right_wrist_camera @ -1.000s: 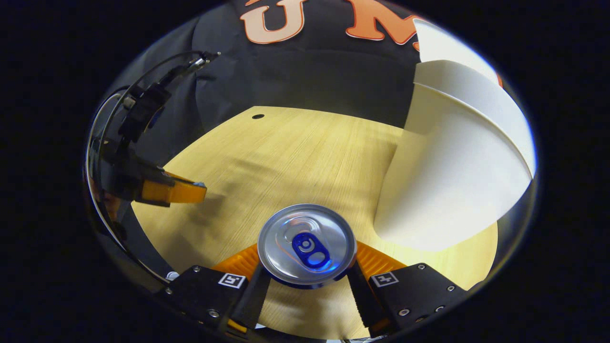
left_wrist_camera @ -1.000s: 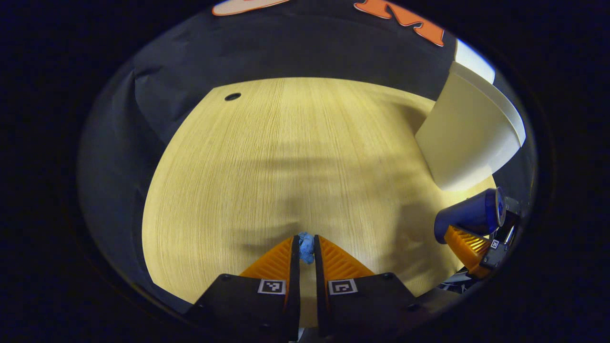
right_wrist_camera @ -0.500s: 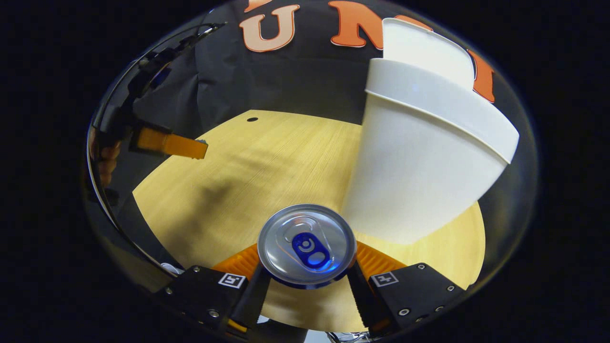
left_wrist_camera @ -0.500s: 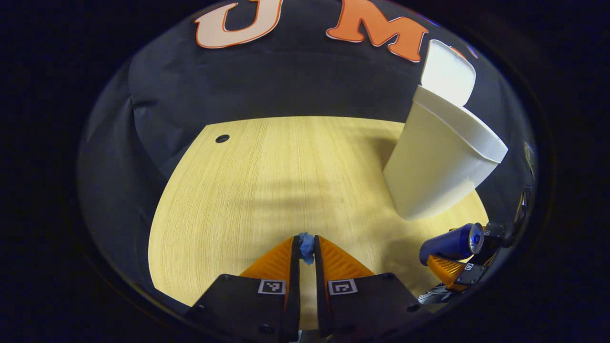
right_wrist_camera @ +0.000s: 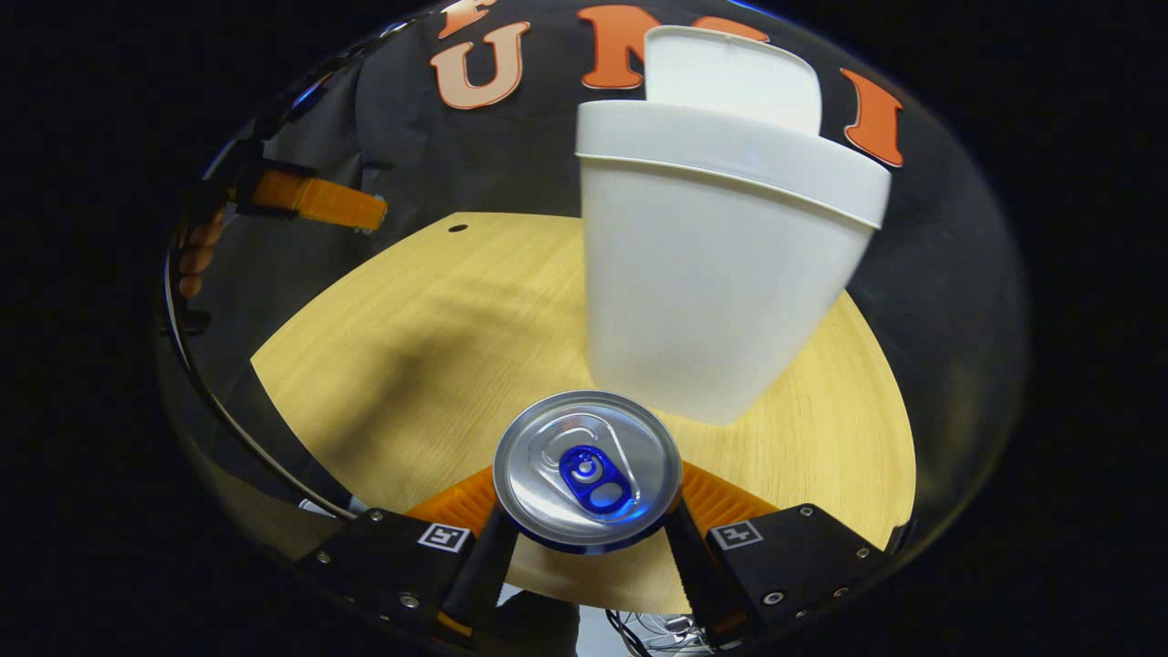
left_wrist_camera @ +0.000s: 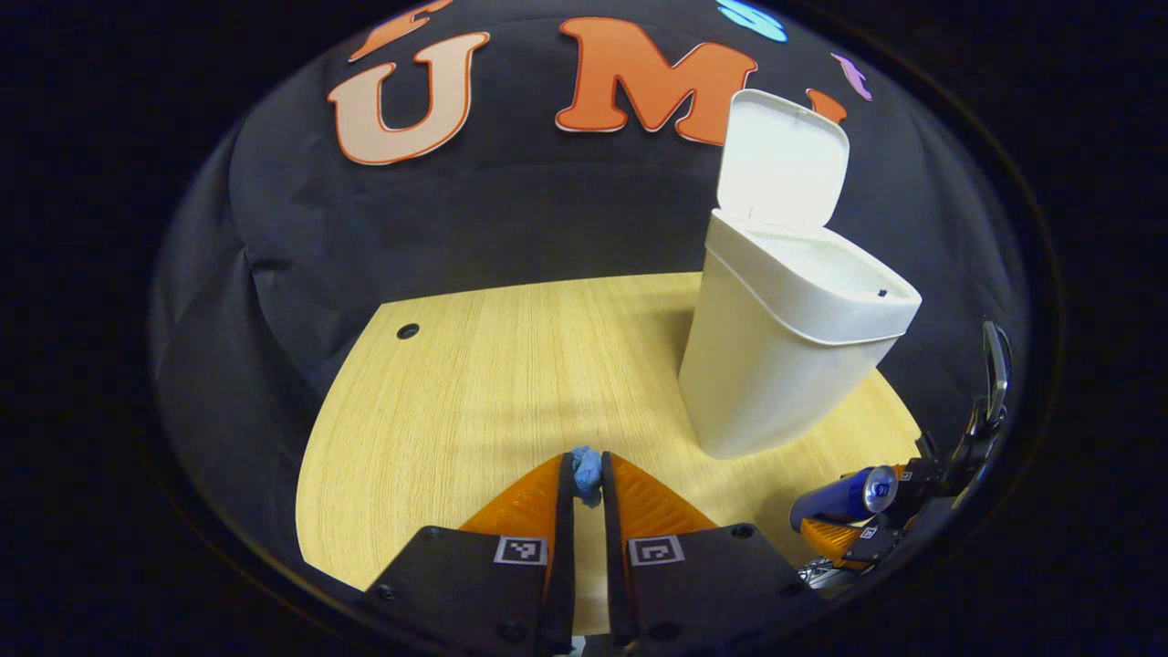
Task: Press the lid of the desktop garbage bin to open it, pick up the crumpled paper on the desktop and throw it into the bin, then pick up the pop can on the desktop and drop it into the bin, and finally close the garbage bin lid.
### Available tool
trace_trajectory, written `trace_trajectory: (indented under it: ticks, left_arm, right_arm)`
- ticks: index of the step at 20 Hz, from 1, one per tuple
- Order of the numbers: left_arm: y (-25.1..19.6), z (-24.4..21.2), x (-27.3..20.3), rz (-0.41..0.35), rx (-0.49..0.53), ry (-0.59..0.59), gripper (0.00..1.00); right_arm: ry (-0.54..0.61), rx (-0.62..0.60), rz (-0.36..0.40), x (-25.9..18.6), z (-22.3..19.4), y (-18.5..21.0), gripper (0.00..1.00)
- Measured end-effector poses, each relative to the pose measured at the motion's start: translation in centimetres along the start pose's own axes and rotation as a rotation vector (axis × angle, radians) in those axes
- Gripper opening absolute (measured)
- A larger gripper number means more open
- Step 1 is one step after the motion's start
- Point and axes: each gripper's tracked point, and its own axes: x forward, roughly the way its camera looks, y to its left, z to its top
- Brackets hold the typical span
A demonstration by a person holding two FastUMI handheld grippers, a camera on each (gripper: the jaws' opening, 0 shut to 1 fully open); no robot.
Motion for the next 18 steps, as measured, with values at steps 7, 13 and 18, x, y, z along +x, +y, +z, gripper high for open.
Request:
trace_trajectory:
  ticks: [7, 13, 18]
  left_arm:
    - [-5.2, 5.7, -0.3, -0.063, 0.049, -0.135, 0.18]
    - [-9.3, 10.6, -0.3, -0.145, 0.084, -0.260, 0.18]
    - [-12.6, 14.1, -0.5, -0.233, 0.120, -0.345, 0.18]
  right_arm:
    - [-0.007, 0.057, -0.061, 0.1, -0.1, -0.4, 0.81]
    - [-0.004, 0.108, -0.126, 0.2, -0.1, -0.7, 0.81]
    - [-0.003, 0.155, -0.175, 0.4, -0.2, -0.9, 0.81]
